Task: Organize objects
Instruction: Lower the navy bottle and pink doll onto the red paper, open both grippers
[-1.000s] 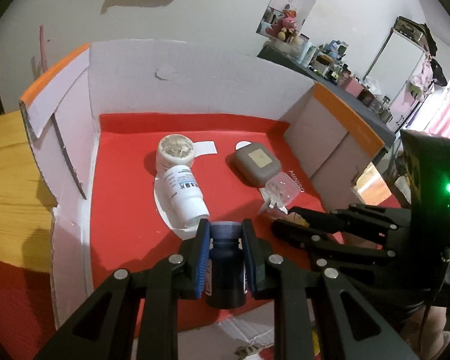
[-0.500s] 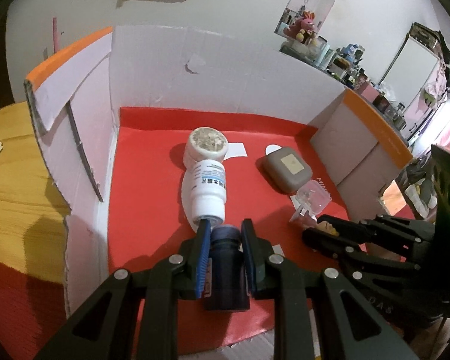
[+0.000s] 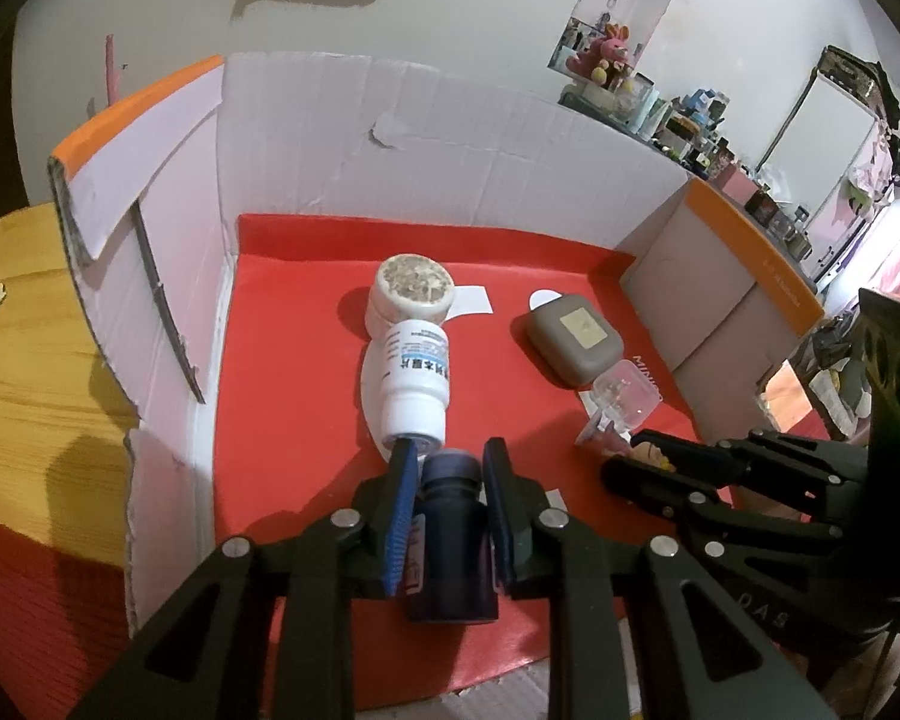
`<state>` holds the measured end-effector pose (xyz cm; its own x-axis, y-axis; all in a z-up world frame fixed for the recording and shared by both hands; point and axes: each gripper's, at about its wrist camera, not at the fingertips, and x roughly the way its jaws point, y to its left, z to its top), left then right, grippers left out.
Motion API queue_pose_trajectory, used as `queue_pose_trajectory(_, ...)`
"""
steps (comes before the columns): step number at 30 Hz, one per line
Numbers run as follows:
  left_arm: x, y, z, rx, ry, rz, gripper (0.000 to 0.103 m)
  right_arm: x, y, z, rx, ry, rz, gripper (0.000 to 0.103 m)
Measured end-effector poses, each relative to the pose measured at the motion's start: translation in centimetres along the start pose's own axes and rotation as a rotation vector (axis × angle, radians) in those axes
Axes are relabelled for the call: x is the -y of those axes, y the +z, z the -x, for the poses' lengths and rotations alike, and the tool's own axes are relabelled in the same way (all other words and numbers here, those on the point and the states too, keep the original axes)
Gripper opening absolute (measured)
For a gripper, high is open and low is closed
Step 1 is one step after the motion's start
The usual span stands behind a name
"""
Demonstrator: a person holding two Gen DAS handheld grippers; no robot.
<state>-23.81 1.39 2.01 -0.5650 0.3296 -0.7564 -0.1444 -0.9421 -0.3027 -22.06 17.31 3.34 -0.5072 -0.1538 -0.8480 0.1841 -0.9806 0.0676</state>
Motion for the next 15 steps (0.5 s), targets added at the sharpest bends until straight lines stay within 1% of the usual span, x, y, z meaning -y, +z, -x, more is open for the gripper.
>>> queue_pose_trajectory(3,-0.05,0.06,0.07,0.000,0.000,0.001,0.024,-0.01,-0.05,0.00,0.000,0.002,-0.001,0.022)
queue_pose_trajectory(7,-0.21,0.10,0.09,0.004,0.012,0.003,0.030,0.05,-0.05,0.04,0.001,0.003,-0.002,0.022)
queue_pose_trajectory(15,-0.50,0.22,0.09,0.007,0.015,0.008,0.031,0.09,-0.03,0.15,0.003,0.006,-0.005,0.022)
